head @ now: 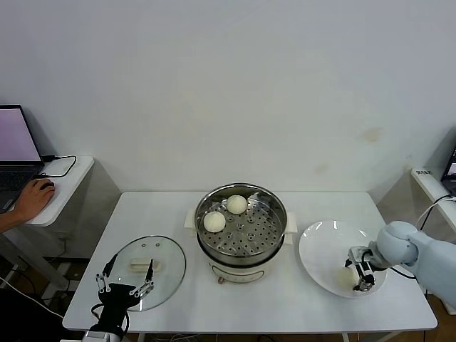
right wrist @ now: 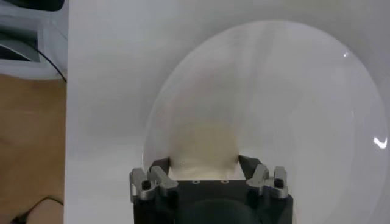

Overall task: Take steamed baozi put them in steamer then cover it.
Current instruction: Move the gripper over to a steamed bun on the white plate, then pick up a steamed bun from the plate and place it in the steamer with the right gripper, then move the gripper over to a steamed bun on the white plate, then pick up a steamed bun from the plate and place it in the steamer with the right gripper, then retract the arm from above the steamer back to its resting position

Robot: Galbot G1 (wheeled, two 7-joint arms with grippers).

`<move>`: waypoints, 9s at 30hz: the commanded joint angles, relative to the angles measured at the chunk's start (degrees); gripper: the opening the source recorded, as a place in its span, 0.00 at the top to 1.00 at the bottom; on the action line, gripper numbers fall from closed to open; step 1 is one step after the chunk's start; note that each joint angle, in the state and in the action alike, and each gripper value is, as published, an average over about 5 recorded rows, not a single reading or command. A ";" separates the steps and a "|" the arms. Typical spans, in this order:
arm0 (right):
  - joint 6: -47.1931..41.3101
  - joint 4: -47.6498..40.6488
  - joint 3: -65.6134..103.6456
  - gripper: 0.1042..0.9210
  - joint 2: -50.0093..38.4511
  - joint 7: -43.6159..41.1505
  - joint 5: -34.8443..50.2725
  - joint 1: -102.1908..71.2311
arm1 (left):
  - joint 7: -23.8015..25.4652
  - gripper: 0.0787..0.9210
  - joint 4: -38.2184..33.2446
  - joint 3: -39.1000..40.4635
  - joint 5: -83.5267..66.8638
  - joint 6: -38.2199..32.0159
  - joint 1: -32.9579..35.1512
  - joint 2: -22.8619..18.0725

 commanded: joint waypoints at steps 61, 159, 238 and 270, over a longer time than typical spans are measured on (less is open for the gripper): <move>25.61 -0.83 -39.62 0.35 38.96 0.76 8.09 48.33 | -0.13 0.12 -2.11 -1.52 -1.47 -0.18 -0.21 -1.55; 10.42 -21.36 19.19 0.31 10.01 -2.09 -11.75 -5.93 | -0.03 0.12 -0.55 0.66 -0.28 -0.16 -0.35 0.67; -24.26 10.03 -19.88 0.12 17.94 16.94 34.95 38.87 | 0.36 0.12 -1.18 -0.14 -1.52 -0.40 -1.49 0.33; 32.28 19.20 86.87 0.12 52.07 43.22 20.10 -66.81 | -3.64 0.12 9.84 4.08 9.95 -5.34 -4.60 -3.17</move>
